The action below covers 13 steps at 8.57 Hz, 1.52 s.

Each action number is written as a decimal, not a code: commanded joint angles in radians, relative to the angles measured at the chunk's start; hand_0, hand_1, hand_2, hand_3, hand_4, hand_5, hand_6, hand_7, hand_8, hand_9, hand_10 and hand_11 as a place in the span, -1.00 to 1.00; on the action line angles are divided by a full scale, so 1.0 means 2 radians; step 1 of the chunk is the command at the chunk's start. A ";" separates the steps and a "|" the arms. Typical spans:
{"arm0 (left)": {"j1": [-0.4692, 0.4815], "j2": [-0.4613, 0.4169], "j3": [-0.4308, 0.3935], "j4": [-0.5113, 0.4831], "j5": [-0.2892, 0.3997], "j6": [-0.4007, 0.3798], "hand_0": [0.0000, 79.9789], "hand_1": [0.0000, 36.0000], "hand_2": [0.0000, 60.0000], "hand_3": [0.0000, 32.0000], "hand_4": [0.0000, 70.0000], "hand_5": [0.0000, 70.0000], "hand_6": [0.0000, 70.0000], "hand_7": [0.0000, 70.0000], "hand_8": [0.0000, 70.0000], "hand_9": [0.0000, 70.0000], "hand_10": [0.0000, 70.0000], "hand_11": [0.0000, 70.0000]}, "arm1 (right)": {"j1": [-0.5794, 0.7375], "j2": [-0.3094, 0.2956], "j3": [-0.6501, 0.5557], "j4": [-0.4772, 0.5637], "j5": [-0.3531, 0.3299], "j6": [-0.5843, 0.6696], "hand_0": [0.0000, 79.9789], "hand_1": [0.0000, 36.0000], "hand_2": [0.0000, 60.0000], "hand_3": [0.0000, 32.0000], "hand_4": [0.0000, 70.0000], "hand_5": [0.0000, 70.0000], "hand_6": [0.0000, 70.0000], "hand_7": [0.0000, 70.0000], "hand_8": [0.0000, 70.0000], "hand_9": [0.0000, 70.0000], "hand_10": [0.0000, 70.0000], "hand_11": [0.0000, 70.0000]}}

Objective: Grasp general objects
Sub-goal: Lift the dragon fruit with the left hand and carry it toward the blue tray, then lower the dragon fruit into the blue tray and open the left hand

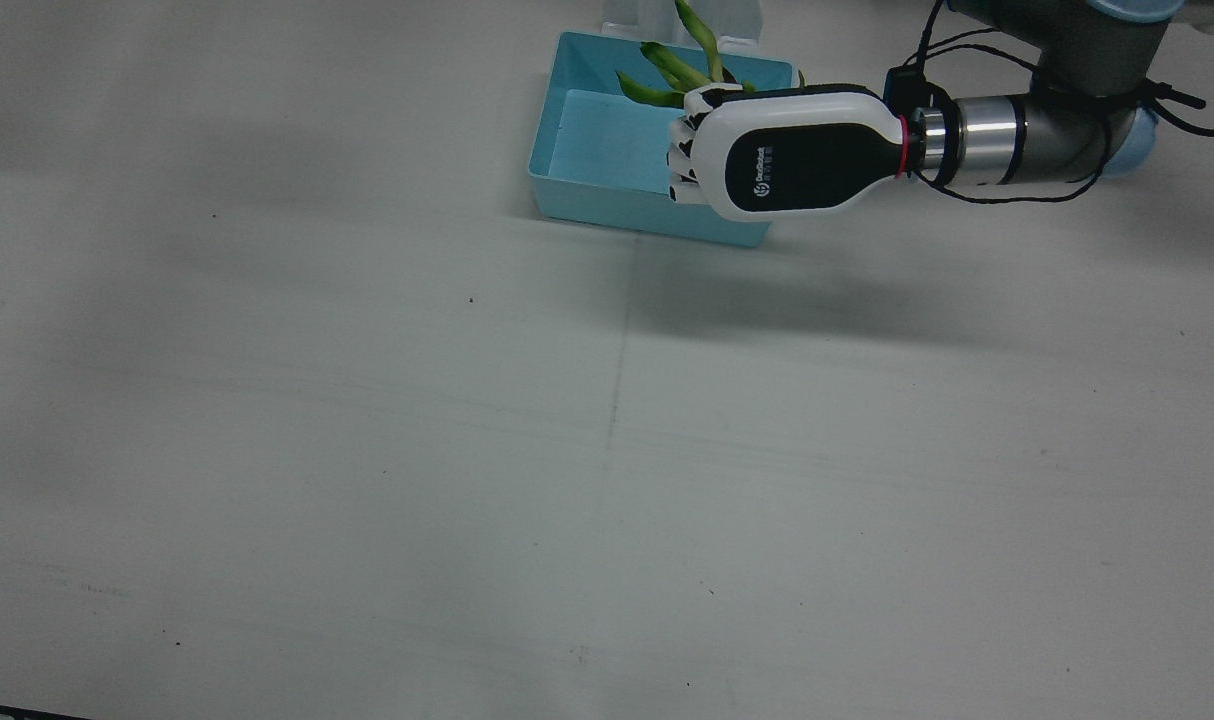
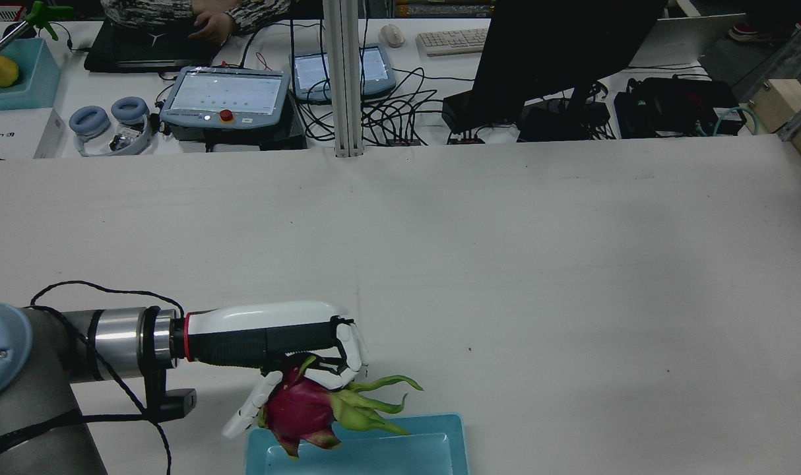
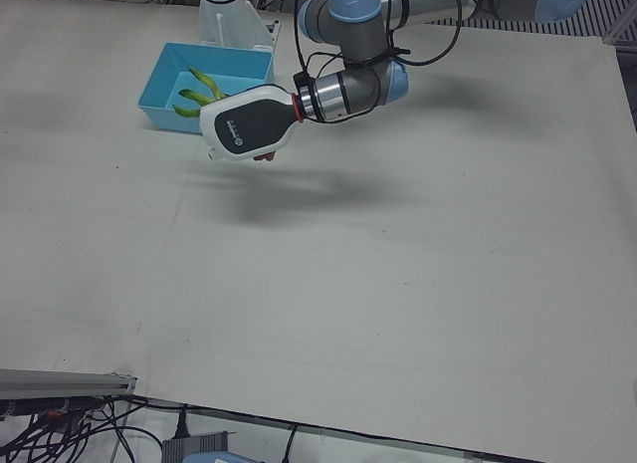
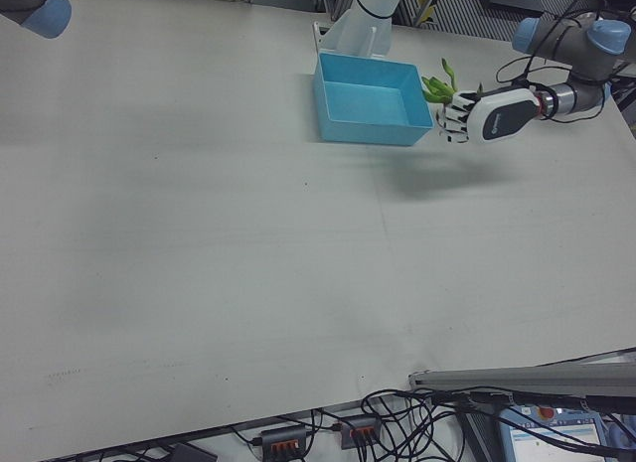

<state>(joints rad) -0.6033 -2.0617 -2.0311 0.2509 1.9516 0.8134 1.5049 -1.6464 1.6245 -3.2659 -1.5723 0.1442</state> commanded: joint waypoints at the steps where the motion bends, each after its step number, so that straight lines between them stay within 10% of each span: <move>1: 0.095 -0.069 -0.005 0.030 -0.024 -0.002 1.00 1.00 1.00 -1.00 1.00 1.00 1.00 1.00 1.00 1.00 1.00 1.00 | 0.000 0.000 0.000 0.000 0.000 0.000 -1.00 -1.00 -1.00 -1.00 -1.00 -1.00 -1.00 -1.00 -1.00 -1.00 -1.00 -1.00; 3: 0.095 -0.061 0.003 -0.019 -0.025 -0.009 1.00 1.00 1.00 -1.00 1.00 1.00 1.00 1.00 1.00 1.00 1.00 1.00 | 0.000 -0.001 0.000 0.000 0.000 0.000 -1.00 -1.00 -1.00 -1.00 -1.00 -1.00 -1.00 -1.00 -1.00 -1.00 -1.00 -1.00; 4: 0.092 -0.029 0.003 -0.042 -0.025 -0.011 1.00 1.00 1.00 -1.00 -0.12 1.00 1.00 1.00 -0.39 -0.26 1.00 1.00 | 0.000 -0.001 0.000 0.000 0.000 0.000 -1.00 -1.00 -1.00 -1.00 -1.00 -1.00 -1.00 -1.00 -1.00 -1.00 -1.00 -1.00; 5: 0.090 0.006 0.003 -0.074 -0.025 -0.014 1.00 1.00 1.00 -1.00 -0.85 1.00 -0.04 1.00 -0.84 -0.52 0.76 1.00 | 0.000 0.000 0.000 0.000 0.000 0.000 -1.00 -1.00 -1.00 -1.00 -1.00 -1.00 -1.00 -1.00 -1.00 -1.00 -1.00 -1.00; 6: 0.089 0.021 0.003 -0.088 -0.025 -0.015 1.00 1.00 1.00 -1.00 -1.00 1.00 -0.96 0.12 -1.00 -0.82 -0.12 0.42 | 0.000 0.000 0.000 0.000 0.000 0.000 -1.00 -1.00 -1.00 -1.00 -1.00 -1.00 -1.00 -1.00 -1.00 -1.00 -1.00 -1.00; 7: 0.089 0.031 0.002 -0.098 -0.025 -0.017 1.00 1.00 1.00 -0.70 -1.00 -0.76 -1.00 -0.47 -1.00 -0.94 -0.70 -0.37 | 0.000 0.000 0.000 0.000 0.000 0.000 -1.00 -1.00 -1.00 -1.00 -1.00 -1.00 -1.00 -1.00 -1.00 -1.00 -1.00 -1.00; 8: 0.089 0.036 0.001 -0.102 -0.025 -0.016 1.00 1.00 1.00 -0.51 -1.00 -1.00 -1.00 -0.62 -1.00 -0.97 -0.94 -0.73 | 0.000 0.000 0.000 0.000 0.000 0.000 -1.00 -1.00 -1.00 -1.00 -1.00 -1.00 -1.00 -1.00 -1.00 -1.00 -1.00 -1.00; 12: 0.088 0.036 0.001 -0.106 -0.042 -0.026 1.00 1.00 1.00 -0.56 -1.00 -1.00 -1.00 -0.56 -1.00 -0.95 -1.00 -0.89 | 0.000 0.000 0.000 0.000 0.000 0.000 -1.00 -1.00 -1.00 -1.00 -1.00 -1.00 -1.00 -1.00 -1.00 -1.00 -1.00 -1.00; 13: 0.054 0.050 0.011 -0.110 -0.064 -0.030 1.00 1.00 1.00 -0.91 -1.00 -0.50 -1.00 -0.25 -1.00 -0.89 -1.00 -0.87 | 0.000 0.000 -0.001 0.000 0.000 0.000 -1.00 -1.00 -1.00 -1.00 -1.00 -1.00 -1.00 -1.00 -1.00 -1.00 -1.00 -1.00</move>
<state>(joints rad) -0.4255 -1.9907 -2.0311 0.0425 1.8770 0.7728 1.5049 -1.6460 1.6245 -3.2658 -1.5723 0.1442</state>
